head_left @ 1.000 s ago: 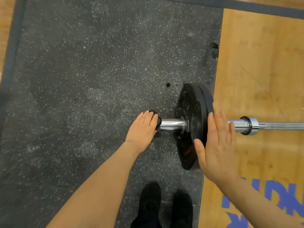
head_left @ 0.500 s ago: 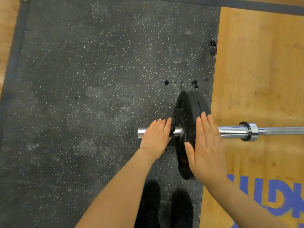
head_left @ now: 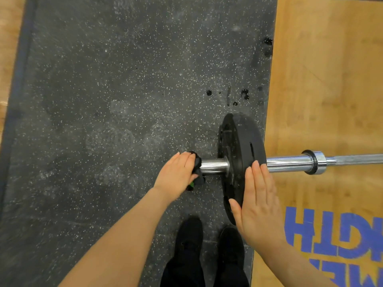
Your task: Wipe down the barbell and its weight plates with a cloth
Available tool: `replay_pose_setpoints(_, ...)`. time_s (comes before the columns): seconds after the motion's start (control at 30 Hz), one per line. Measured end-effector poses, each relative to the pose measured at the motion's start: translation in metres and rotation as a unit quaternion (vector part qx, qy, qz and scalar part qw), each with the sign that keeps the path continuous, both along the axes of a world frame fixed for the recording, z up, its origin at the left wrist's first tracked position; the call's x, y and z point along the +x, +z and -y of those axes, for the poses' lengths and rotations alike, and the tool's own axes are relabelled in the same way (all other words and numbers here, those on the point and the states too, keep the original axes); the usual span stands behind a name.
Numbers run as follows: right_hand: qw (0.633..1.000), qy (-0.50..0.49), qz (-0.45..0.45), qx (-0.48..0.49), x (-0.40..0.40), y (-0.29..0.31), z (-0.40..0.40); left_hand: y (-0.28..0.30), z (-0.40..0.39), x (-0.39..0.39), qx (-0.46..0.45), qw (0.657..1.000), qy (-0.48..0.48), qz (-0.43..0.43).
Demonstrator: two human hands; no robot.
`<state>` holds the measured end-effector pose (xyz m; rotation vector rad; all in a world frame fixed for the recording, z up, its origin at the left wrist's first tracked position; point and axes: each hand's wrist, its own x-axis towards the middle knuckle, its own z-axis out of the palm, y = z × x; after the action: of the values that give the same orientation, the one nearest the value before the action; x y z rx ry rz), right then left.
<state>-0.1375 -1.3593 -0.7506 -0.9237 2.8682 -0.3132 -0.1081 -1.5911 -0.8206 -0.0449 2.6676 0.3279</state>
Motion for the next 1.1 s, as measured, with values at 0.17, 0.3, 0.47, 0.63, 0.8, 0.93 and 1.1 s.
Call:
replay_pose_setpoints(0.17,1.0,0.0,-0.001,0.019,0.001,-0.001,0.001,0.006,-0.027,-0.008,-0.007,0.999,0.054,0.0)
replay_pose_setpoints(0.3,1.0,-0.004,-0.003,0.013,-0.004,0.0,0.002,0.004,-0.044,-0.017,-0.001,1.0,0.022,-0.003)
replay_pose_setpoints(0.47,1.0,0.002,-0.003,0.017,-0.008,0.005,0.005,0.004,-0.016,-0.004,-0.01,0.999,0.032,-0.012)
replay_pose_setpoints(0.63,0.999,0.007,0.032,0.041,-0.013,0.018,0.007,0.017,0.014,0.004,0.006,0.995,0.098,0.029)
replay_pose_setpoints(0.8,0.996,0.01,0.086,0.027,-0.025,0.041,-0.002,0.06,0.003,-0.007,0.077,0.972,0.221,-0.002)
replay_pose_setpoints(0.93,0.992,-0.051,0.107,0.053,-0.036,0.066,-0.014,0.099,-0.024,-0.03,0.123,0.96,0.245,-0.053)
replay_pose_setpoints(1.1,0.98,-0.112,0.135,0.09,-0.047,0.097,-0.025,0.14,-0.06,-0.061,0.174,0.955,0.229,-0.077)
